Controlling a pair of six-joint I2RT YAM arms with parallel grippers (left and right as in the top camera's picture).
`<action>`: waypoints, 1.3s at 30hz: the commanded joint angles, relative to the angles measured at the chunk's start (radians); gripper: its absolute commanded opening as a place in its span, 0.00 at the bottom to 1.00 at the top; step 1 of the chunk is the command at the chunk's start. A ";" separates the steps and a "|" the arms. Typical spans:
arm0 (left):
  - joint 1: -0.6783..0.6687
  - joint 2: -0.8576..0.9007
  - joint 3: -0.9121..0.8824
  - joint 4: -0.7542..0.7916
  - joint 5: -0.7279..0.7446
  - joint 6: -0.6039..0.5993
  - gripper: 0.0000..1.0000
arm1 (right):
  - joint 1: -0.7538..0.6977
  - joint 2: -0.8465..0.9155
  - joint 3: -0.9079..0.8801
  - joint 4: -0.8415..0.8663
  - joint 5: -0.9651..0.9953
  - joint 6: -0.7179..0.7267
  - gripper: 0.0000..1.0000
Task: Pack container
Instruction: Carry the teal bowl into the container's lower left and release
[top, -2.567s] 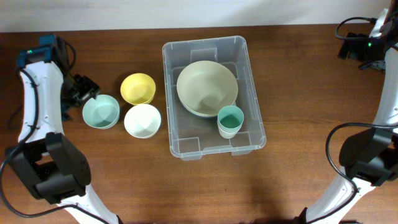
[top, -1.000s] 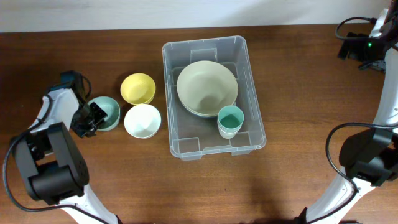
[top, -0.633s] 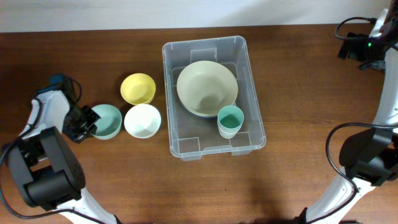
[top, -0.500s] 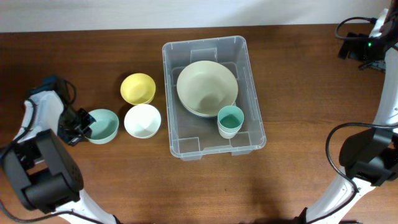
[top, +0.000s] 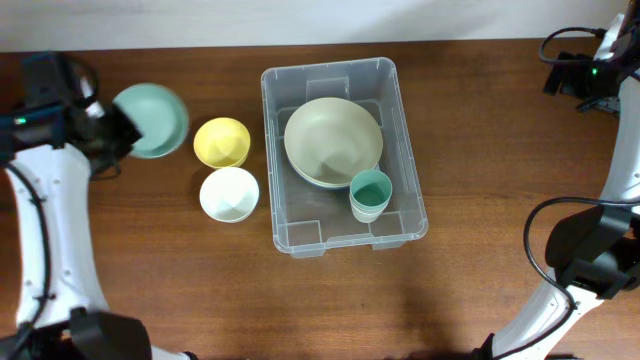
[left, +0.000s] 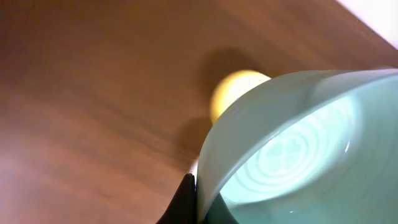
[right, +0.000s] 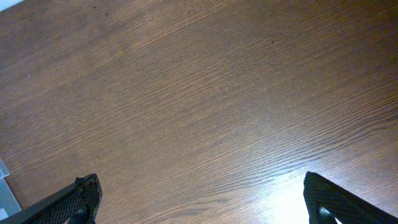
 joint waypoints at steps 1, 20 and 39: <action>-0.121 0.006 0.002 -0.004 0.137 0.080 0.01 | 0.000 -0.014 0.015 0.000 -0.002 0.008 0.99; -0.652 0.035 -0.003 -0.100 0.101 0.031 0.01 | 0.000 -0.014 0.015 0.000 -0.002 0.008 0.99; -0.660 0.177 -0.080 -0.154 0.074 0.002 0.06 | 0.000 -0.014 0.015 0.000 -0.002 0.008 0.99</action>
